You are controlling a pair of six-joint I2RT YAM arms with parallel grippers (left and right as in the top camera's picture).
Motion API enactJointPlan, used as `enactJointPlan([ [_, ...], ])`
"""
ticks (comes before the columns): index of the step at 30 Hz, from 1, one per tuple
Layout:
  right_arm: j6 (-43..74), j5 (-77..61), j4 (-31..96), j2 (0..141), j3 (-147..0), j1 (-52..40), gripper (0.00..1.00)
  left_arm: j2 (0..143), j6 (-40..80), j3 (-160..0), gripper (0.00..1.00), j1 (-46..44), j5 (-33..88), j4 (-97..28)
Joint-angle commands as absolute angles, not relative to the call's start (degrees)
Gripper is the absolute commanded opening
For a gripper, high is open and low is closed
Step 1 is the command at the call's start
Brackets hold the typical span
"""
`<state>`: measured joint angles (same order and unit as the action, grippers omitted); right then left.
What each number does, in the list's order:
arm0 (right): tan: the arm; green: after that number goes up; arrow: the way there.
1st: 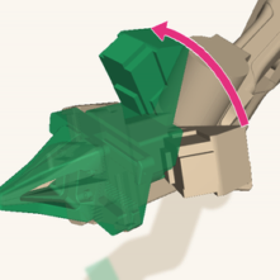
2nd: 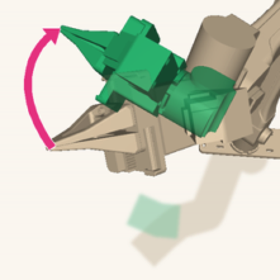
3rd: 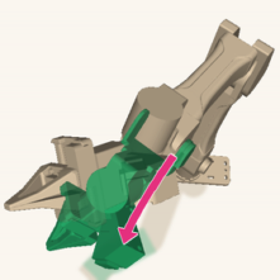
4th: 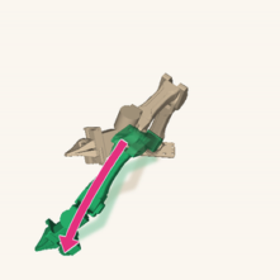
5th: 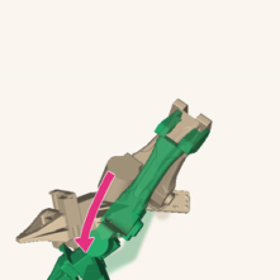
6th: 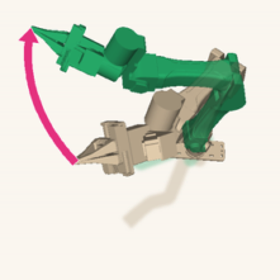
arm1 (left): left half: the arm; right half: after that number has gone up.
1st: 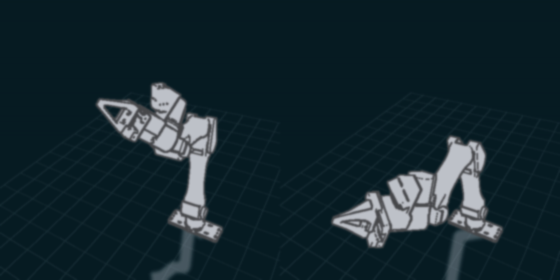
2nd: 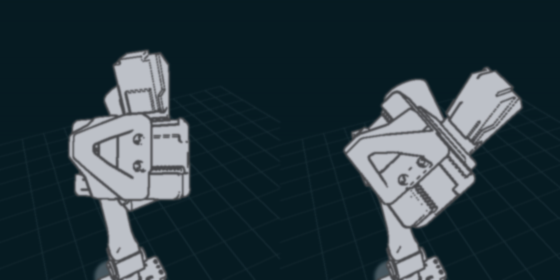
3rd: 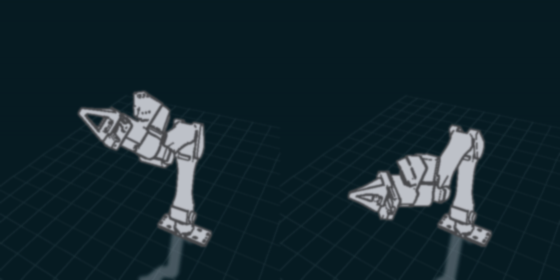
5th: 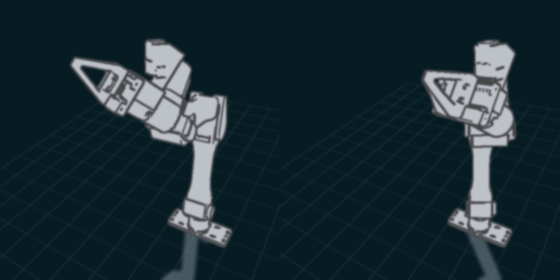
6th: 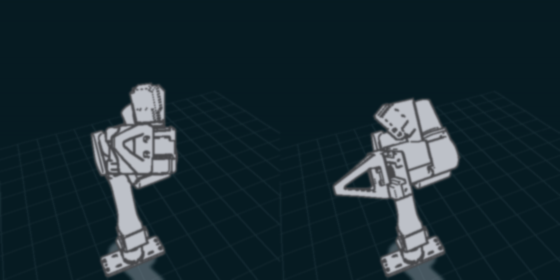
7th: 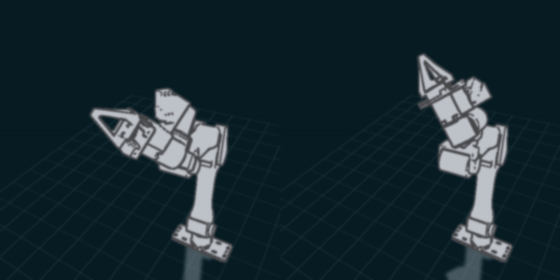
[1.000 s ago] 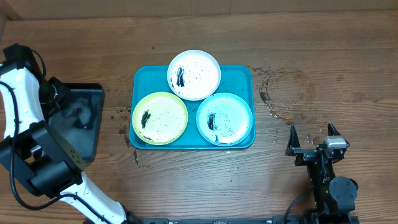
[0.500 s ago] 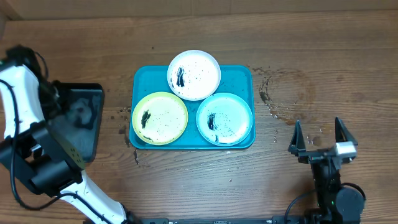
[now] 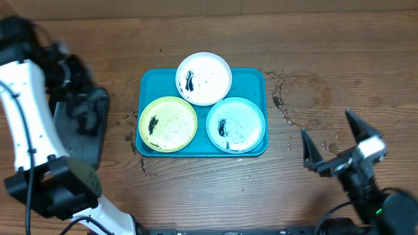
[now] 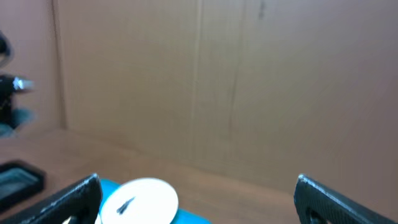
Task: Clean dirty plates on tray and stack at the side
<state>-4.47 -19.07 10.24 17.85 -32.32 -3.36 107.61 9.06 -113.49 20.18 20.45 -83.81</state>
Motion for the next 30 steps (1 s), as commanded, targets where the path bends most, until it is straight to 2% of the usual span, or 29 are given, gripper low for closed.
enactJointPlan([
  [1,-6.5,-23.6,17.9,29.8,-46.9,-3.1,1.0,107.3,2.6,-110.5,0.04,13.5,28.1,-83.9],
  [5,-2.5,-35.5,24.3,44.0,-60.0,-3.1,1.0,107.5,3.6,-104.5,0.04,6.7,25.6,-79.9],
  [9,5.1,-48.4,19.3,54.0,-63.5,-3.1,1.0,107.5,9.6,-97.2,0.04,1.4,20.4,-72.8],
  [13,17.9,-49.1,13.2,61.2,-63.5,-3.2,1.0,107.5,15.1,-89.8,0.04,-2.1,16.8,-66.5],
  [18,24.0,-45.0,14.0,65.8,-63.6,-3.2,1.0,107.5,17.2,-79.9,0.04,-5.4,16.0,-55.3],
  [21,23.7,-44.7,20.3,67.9,-65.6,-3.2,1.0,107.5,17.9,-74.6,0.04,-7.0,14.5,-49.4],
  [24,18.3,-38.3,35.8,71.3,-72.8,-4.0,1.0,107.5,19.0,-70.1,0.04,-7.7,10.5,-44.6],
  [26,16.2,-29.2,45.9,73.4,-78.6,-5.6,1.0,107.5,19.6,-69.6,0.05,-7.7,7.4,-44.4],
  [27,16.1,-25.2,49.5,74.3,-80.9,-6.5,1.0,107.5,19.8,-69.6,0.1,-7.7,6.5,-44.5],
  [28,16.2,-21.9,52.5,75.1,-83.4,-7.6,1.0,107.5,19.8,-69.6,0.21,-7.6,6.0,-44.5],
  [30,16.2,-19.7,54.9,76.2,-86.3,-9.3,1.0,107.5,19.7,-69.6,0.55,-7.5,5.3,-44.2],
])
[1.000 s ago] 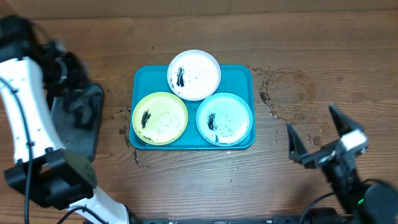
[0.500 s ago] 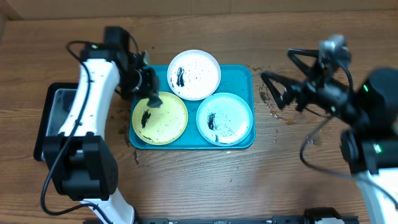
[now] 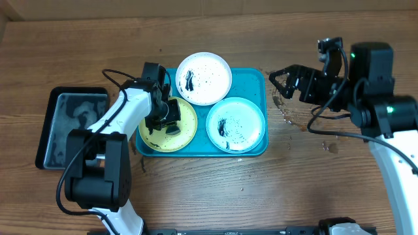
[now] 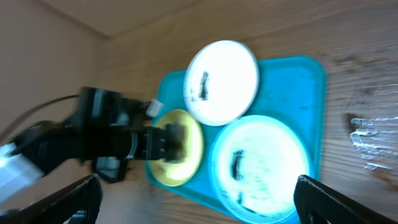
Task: Clean dirty plates on tray and stack at the side
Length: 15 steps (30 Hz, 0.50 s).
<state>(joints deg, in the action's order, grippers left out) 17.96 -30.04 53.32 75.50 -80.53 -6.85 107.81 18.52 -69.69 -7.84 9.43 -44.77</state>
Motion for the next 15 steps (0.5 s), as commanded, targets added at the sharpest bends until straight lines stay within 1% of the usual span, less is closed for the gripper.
enactJointPlan([
  [1,16.3,-19.7,54.7,76.3,-86.8,-10.2,1.0,107.5,19.7,-69.6,0.61,-7.4,5.2,-44.0],
  [4,16.5,-21.1,51.2,76.3,-86.8,-12.9,1.0,107.5,19.7,-71.4,0.63,-7.0,5.2,-45.0],
  [7,16.6,-25.2,47.7,76.3,-86.7,-15.2,1.0,107.4,19.7,-76.2,0.63,-6.0,6.0,-49.1],
  [8,16.5,-26.3,46.5,76.3,-86.6,-15.7,0.95,107.4,19.7,-78.3,0.62,-5.7,6.0,-51.0],
  [9,16.5,-26.6,44.8,76.5,-86.3,-16.5,0.84,107.4,19.7,-80.8,0.61,-5.4,6.0,-53.2],
  [11,17.8,-25.0,42.9,77.2,-86.2,-17.6,0.67,107.4,19.7,-84.9,0.59,-4.8,6.0,-56.7],
  [12,20.4,-23.3,42.3,77.8,-86.2,-18.1,0.66,107.3,19.7,-87.5,0.58,-4.4,6.0,-58.6],
  [13,22.3,-22.5,42.0,78.6,-86.2,-18.4,0.64,107.1,19.7,-90.1,0.58,-4.0,6.0,-60.4],
  [15,22.8,-23.2,41.6,80.7,-86.3,-19.4,0.61,106.8,19.7,-94.6,0.58,-3.1,6.0,-63.1],
])
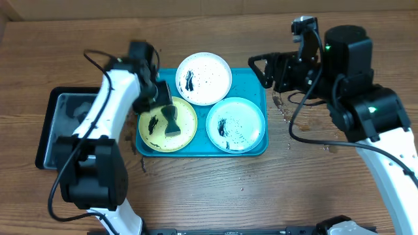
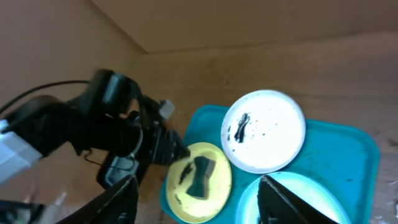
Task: Clean dirty plates on tray and stack at the side
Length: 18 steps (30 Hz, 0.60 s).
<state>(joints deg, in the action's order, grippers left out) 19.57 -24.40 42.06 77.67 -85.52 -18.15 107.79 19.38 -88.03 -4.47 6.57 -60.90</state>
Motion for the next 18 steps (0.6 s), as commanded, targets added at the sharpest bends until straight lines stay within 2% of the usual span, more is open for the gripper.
enactJointPlan([
  [1,22.7,-23.5,41.8,81.8,-86.3,-20.1,0.61,106.5,19.7,-97.0,0.58,-2.6,6.0,-64.4],
  [2,22.7,-23.9,42.1,83.1,-86.3,-20.8,0.61,106.2,19.7,-99.5,0.59,-1.9,6.0,-65.7],
  [4,22.3,-24.5,44.4,86.3,-87.6,-22.4,0.53,105.4,19.7,-103.3,0.63,-0.4,6.2,-67.5],
  [5,21.8,-24.4,46.7,88.3,-89.1,-23.2,0.52,105.0,19.7,-104.5,0.67,0.3,6.4,-68.0],
  [8,18.5,-23.9,57.1,95.0,-97.0,-24.3,0.52,104.0,19.7,-106.5,0.9,2.5,7.5,-69.2],
  [10,17.2,-22.2,64.7,99.9,-103.9,-24.6,0.52,103.9,19.7,-106.5,1.0,3.6,7.5,-69.9],
  [12,17.1,-19.3,68.8,104.0,-108.9,-25.5,0.52,104.2,19.7,-106.5,1.0,4.0,6.9,-71.2],
  [13,17.1,-18.5,68.9,105.4,-110.0,-26.2,0.59,104.2,19.7,-106.5,1.0,4.1,6.7,-71.9],
  [15,17.1,-18.4,66.4,107.0,-109.8,-27.7,0.85,104.4,19.7,-106.3,1.0,4.1,6.2,-72.8],
  [17,17.1,-17.7,64.0,108.6,-109.3,-29.4,0.86,104.4,19.7,-106.1,1.0,4.1,4.9,-73.6],
  [18,17.2,-16.8,63.1,109.5,-109.1,-30.2,0.82,104.5,19.7,-106.1,1.0,4.1,4.1,-74.0],
])
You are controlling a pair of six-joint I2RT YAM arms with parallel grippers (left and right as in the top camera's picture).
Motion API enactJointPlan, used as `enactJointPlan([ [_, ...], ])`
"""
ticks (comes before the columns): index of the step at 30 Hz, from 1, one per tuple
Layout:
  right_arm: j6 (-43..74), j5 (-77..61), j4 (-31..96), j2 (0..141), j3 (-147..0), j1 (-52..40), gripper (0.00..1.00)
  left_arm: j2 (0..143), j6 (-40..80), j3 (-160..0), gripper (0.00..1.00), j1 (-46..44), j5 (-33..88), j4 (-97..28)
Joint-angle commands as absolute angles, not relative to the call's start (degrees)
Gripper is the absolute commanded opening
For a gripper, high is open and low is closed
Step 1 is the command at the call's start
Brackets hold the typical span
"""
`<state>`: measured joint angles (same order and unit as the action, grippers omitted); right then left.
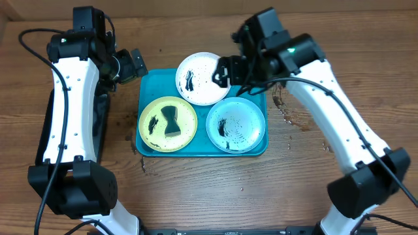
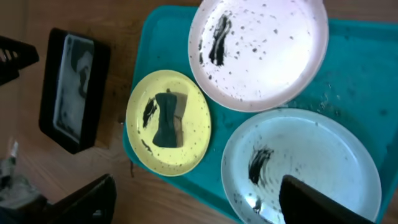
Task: Clean dirty plates on tray and stack at the side
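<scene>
A teal tray holds three plates, each with black smears: white at the back, yellow front left, light blue front right. A dark sponge lies loose on the yellow plate. My left gripper hangs open and empty just off the tray's back left corner. My right gripper is open over the white plate's right edge. In the right wrist view its wide-spread fingers frame the yellow plate, sponge and light blue plate.
A black tray with wet grey contents lies left of the teal tray, mostly under my left arm in the overhead view. A wet stain marks the wood right of the tray. Cardboard walls stand behind the table.
My left gripper was over the yellow plate's back left edge; now it is off the tray's back left corner. My right gripper shifted left to over the white plate. The sponge stays put.
At first my left arm was at the black tray and my right gripper was open near the table's front right. Then the left gripper was on the yellow plate with the sponge. Then the sponge lay loose there, and now both grippers are open over the tray's back.
</scene>
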<state>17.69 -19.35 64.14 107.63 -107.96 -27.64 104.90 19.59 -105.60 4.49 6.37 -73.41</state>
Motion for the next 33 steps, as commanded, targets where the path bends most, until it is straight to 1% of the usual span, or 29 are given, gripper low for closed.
enactJointPlan([
  [1,17.9,-15.2,62.5,110.8,-109.0,-31.1,0.75,104.5,19.7,-106.1,1.0,4.1,3.6,-74.4],
  [4,20.0,-13.8,60.6,114.3,-109.0,-33.0,0.51,104.5,19.7,-106.1,1.0,4.2,3.6,-74.8],
  [5,20.0,-13.7,59.7,115.3,-109.0,-33.6,0.45,104.5,19.7,-106.1,1.0,4.2,3.6,-74.8],
  [9,21.4,-12.8,55.9,120.5,-109.0,-35.6,0.32,104.6,19.7,-106.1,1.0,3.7,3.6,-74.7],
  [10,22.6,-12.6,55.4,122.6,-109.0,-35.9,0.3,104.6,19.7,-106.1,1.0,3.7,3.6,-74.8],
  [14,24.8,-12.7,53.7,125.7,-109.0,-36.1,0.25,104.6,19.7,-106.0,1.0,3.7,4.1,-75.4],
  [16,25.4,-12.6,53.2,127.1,-109.0,-36.4,0.25,104.6,19.7,-105.8,1.0,3.7,4.5,-75.4],
  [18,25.4,-12.7,53.1,128.6,-109.0,-36.9,0.25,104.6,19.7,-105.5,1.0,3.5,4.5,-75.4],
  [20,25.6,-12.9,52.9,129.8,-109.0,-37.3,0.28,104.6,19.7,-105.1,1.0,3.3,4.5,-75.4],
  [33,25.5,-12.7,51.9,132.0,-108.2,-38.6,0.29,104.7,19.5,-103.9,1.0,2.6,4.5,-74.7],
])
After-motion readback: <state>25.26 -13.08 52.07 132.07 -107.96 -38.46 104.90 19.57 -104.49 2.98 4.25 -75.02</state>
